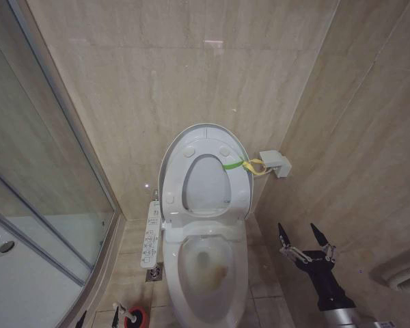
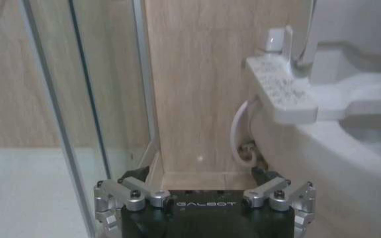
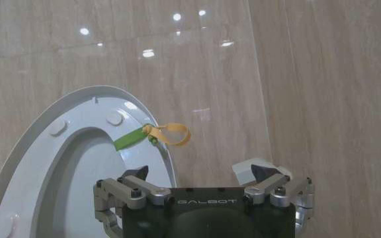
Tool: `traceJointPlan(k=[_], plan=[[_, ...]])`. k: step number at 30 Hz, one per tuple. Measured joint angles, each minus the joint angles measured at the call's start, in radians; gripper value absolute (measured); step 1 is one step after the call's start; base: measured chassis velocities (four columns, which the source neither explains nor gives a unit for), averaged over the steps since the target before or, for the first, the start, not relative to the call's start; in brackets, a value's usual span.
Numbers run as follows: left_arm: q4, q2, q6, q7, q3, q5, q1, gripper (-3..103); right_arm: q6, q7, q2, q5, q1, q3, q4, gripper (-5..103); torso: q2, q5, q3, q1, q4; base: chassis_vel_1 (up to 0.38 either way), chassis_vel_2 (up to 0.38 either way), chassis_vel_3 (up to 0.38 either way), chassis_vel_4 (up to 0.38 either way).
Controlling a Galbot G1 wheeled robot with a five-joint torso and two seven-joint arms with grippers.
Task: Open the toilet lid, clean the toilet bowl with a toilet brush, close the toilet lid, and flush.
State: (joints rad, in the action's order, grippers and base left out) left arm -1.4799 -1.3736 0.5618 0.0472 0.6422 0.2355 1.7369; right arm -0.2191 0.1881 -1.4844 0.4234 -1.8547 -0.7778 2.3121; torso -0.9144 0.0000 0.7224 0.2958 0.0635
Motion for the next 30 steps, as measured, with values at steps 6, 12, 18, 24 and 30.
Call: traceJointPlan(k=[6,12,18,24,30], plan=[[0.129,0.006,0.012,0.023,-0.015,0.055,-0.087,101,0.0,0.0,0.0,0.0,0.0,0.0,0.0,100,0.0,0.0001,0.0,0.0,0.0,0.0,0.0,0.0,0.0],[0.227,0.02,0.024,0.081,-0.031,0.085,-0.172,97,0.0,0.0,0.0,0.0,0.0,0.0,0.0,100,0.0,0.0,0.0,0.0,0.0001,0.0,0.0,0.0,0.0],[0.296,0.022,0.031,0.101,-0.054,0.09,-0.24,97,0.0,0.0,0.0,0.0,0.0,0.0,0.0,100,0.0,-0.0001,0.0,0.0,0.0001,0.0,0.0,0.0,0.0],[0.369,0.028,0.044,0.139,-0.08,0.103,-0.289,97,0.0,0.0,0.0,0.0,0.0,0.0,0.0,100,0.0,0.0,0.0,0.0,0.0001,0.0,0.0,0.0,0.0],[0.434,0.022,0.071,0.156,-0.086,0.102,-0.322,95,0.0,0.0,0.0,0.0,0.0,0.0,0.0,100,0.0,0.0,0.0,0.0,0.0,0.0,0.0,0.0,0.0]])
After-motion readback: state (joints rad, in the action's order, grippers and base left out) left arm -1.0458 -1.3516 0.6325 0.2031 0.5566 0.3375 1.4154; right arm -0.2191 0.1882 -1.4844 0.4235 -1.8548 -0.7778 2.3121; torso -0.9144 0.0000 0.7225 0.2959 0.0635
